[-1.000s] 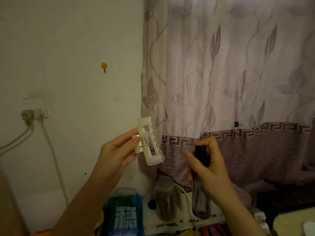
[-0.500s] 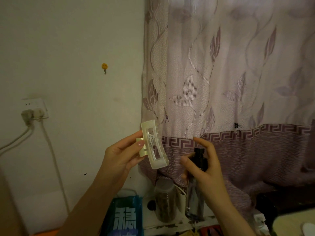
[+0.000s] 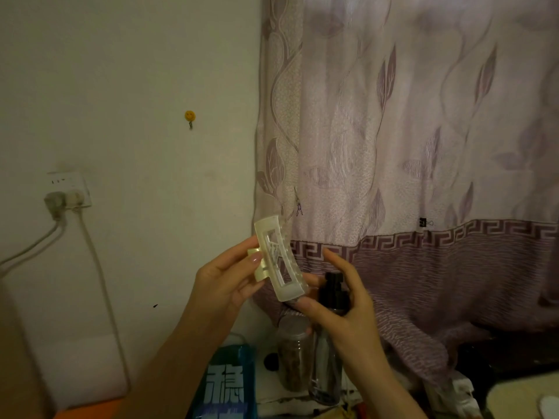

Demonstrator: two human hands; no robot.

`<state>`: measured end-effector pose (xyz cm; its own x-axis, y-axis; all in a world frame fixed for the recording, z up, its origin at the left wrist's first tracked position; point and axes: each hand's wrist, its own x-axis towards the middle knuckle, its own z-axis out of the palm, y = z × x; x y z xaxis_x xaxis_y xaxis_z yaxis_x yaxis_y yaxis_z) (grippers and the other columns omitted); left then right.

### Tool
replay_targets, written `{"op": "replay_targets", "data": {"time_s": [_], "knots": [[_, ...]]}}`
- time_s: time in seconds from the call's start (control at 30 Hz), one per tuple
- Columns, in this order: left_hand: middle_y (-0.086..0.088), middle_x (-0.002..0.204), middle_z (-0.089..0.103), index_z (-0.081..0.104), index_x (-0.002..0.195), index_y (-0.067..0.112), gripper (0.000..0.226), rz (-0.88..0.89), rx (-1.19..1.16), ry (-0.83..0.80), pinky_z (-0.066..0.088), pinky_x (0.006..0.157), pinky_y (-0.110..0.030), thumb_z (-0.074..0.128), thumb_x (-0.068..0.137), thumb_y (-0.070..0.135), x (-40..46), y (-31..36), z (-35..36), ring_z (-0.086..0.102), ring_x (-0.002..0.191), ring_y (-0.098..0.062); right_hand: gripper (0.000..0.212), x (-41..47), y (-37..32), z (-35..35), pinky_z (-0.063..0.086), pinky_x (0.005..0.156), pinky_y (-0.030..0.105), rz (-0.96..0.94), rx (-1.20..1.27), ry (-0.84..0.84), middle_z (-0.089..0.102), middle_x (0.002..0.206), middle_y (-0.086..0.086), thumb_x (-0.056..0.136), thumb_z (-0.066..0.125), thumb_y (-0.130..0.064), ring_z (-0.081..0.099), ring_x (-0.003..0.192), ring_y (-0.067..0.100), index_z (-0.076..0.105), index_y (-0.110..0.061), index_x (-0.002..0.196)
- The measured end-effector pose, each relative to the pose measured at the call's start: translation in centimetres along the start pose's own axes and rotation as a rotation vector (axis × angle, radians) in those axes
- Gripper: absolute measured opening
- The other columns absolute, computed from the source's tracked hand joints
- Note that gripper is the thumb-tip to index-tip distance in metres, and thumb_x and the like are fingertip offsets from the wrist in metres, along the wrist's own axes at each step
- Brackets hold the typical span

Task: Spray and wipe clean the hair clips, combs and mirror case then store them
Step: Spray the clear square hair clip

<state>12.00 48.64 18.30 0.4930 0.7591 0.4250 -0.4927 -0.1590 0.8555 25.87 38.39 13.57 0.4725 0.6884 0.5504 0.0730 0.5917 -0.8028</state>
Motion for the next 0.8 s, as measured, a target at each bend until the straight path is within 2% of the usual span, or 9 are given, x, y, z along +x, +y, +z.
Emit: {"op": "replay_targets", "data": {"time_s": [0.17,0.3,0.47,0.57,0.7,0.8], "knots": [[-0.009,0.106,0.073,0.067,0.11,0.013,0.038,0.0,-0.004,-0.003,0.058,0.071,-0.027,0.064,0.072,0.016,-0.2,-0.6,0.1,0.07,0.097,-0.023,0.067,-0.1,-0.1,0.7,0.051,0.051,0.022,-0.015,0.03,0.041,0.071,0.091,0.004,0.061,0.078,-0.014,0.068,0.07,0.014,0.056,-0.029,0.123],[-0.008,0.105,0.073,0.065,0.113,0.011,0.043,0.016,0.045,0.005,0.058,0.072,-0.028,0.064,0.071,0.017,-0.3,-0.8,0.0,0.07,0.097,-0.023,0.062,-0.2,-0.1,0.8,0.052,0.051,0.022,-0.03,0.024,0.055,0.073,0.091,0.0,0.064,0.076,-0.017,0.07,0.07,0.014,0.056,-0.029,0.121],[-0.005,0.103,0.073,0.069,0.11,0.018,0.041,0.051,0.197,0.028,0.057,0.07,-0.024,0.068,0.069,0.019,-0.5,-0.8,-0.3,0.07,0.096,-0.02,0.058,-0.3,0.5,0.4,0.054,0.055,0.023,-0.041,-0.039,0.077,0.073,0.092,-0.004,0.068,0.077,-0.009,0.071,0.077,0.015,0.058,-0.03,0.118],[0.003,0.102,0.074,0.069,0.108,0.022,0.035,0.093,0.314,0.055,0.057,0.071,-0.023,0.071,0.075,0.01,-0.7,-0.7,-0.6,0.07,0.097,-0.014,0.059,-0.3,1.2,0.0,0.057,0.062,0.024,-0.051,-0.099,0.094,0.071,0.092,-0.005,0.07,0.078,-0.001,0.07,0.082,0.015,0.059,-0.032,0.117],[0.008,0.096,0.074,0.064,0.109,0.031,0.041,0.154,0.429,0.093,0.058,0.074,-0.023,0.073,0.077,0.007,-0.7,-0.6,-0.9,0.069,0.094,-0.007,0.061,-0.5,2.0,-0.4,0.058,0.064,0.025,-0.056,-0.166,0.075,0.07,0.094,-0.009,0.071,0.079,-0.001,0.069,0.085,0.011,0.058,-0.032,0.118],[0.016,0.096,0.07,0.057,0.118,0.031,0.053,0.17,0.475,0.065,0.053,0.068,-0.01,0.074,0.075,0.006,-0.6,-0.5,-1.2,0.066,0.089,0.007,0.06,-0.6,2.3,-0.8,0.058,0.072,0.027,-0.047,-0.206,0.009,0.071,0.095,-0.006,0.07,0.08,-0.005,0.069,0.086,0.012,0.057,-0.03,0.12]]}}
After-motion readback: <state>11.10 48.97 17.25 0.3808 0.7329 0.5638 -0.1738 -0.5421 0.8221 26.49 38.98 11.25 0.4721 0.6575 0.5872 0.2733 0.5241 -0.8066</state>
